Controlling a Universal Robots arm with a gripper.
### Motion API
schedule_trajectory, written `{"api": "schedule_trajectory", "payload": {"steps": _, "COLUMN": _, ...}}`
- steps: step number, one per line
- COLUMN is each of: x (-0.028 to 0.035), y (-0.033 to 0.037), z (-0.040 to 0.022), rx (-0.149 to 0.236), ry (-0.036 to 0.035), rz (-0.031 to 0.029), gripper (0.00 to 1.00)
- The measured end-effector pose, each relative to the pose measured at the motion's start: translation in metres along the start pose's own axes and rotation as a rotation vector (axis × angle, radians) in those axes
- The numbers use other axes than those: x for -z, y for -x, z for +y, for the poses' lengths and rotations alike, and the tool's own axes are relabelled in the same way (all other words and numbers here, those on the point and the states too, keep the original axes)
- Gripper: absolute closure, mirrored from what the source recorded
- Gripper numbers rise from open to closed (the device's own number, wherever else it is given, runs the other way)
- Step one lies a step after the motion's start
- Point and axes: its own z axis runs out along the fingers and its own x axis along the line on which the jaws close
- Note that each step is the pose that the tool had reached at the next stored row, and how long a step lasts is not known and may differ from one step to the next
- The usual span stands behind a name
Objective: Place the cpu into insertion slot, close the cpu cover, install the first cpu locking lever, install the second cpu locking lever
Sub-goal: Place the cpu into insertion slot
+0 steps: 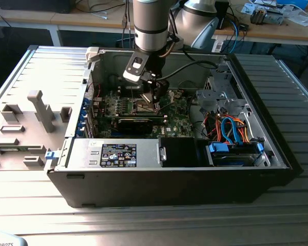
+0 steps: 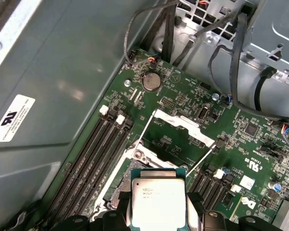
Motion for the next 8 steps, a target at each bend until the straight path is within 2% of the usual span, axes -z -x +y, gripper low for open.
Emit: {"api": "schedule_trajectory", "payload": {"steps": 8, "x": -0.0015, "y": 0.0, "z": -0.0001, "rx": -0.04, "ry": -0.0008, "rz": -0.005, "gripper": 0.46}}
